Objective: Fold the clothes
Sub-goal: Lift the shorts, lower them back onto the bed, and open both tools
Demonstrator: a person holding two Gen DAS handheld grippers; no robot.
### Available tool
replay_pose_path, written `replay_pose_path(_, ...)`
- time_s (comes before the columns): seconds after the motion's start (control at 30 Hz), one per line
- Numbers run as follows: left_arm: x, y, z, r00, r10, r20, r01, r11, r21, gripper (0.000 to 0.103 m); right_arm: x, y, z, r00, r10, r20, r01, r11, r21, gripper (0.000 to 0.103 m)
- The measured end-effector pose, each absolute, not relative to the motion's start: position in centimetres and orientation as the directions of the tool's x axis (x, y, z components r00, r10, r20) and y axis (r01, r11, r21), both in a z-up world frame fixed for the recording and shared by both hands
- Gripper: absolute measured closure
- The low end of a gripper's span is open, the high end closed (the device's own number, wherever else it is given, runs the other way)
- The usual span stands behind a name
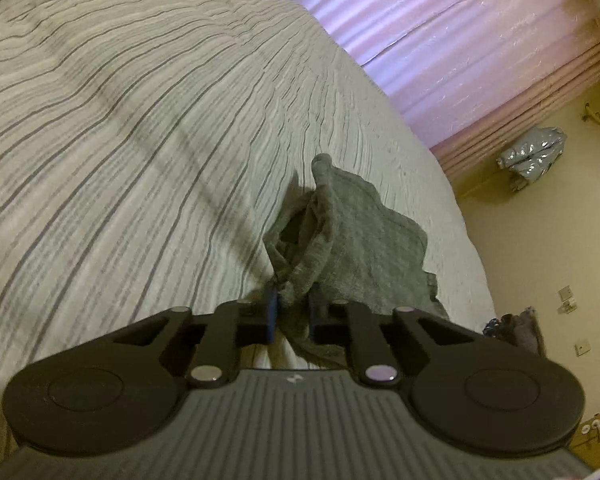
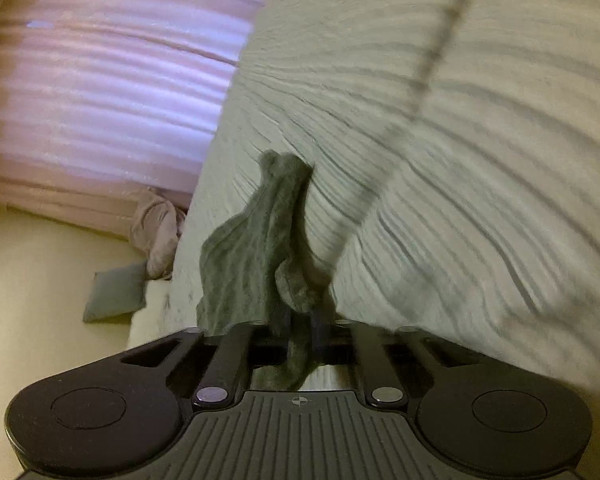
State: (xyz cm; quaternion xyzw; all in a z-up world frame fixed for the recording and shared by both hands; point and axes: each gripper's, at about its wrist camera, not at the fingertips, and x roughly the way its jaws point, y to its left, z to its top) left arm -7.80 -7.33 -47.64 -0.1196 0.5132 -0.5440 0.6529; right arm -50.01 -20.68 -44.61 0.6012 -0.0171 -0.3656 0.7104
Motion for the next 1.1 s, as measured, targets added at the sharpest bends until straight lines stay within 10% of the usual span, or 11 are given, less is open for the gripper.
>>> replay_pose_path(0.4,-6.5,-5.9,-47.6,-0.096,-0.849,-0.52,0.575,0.379,-0.725,0.092,-49.6,-19.9,-44.6,0.68,-0.51,-0.527,0.583,-0.06,0.81,0.098)
replay_pose_path(0.77,-13.4,-9.1,-40.7,-0.071,-0.852,-0.519,0.898,0.171,-0.405,0.094,-44.3,-16.6,-37.0,0.581,-0.622,-0.525,0.814,0.454,0.362,0.088)
replay_pose_path(1.1,-13.2,-14.5,-44.9,0.128,-0.794,-0.594,0.971,0.221,-0.086,0.1,-39.2,-19.3,-42.8,0.452,-0.651,-0.609,0.827,0.563,0.012,0.088)
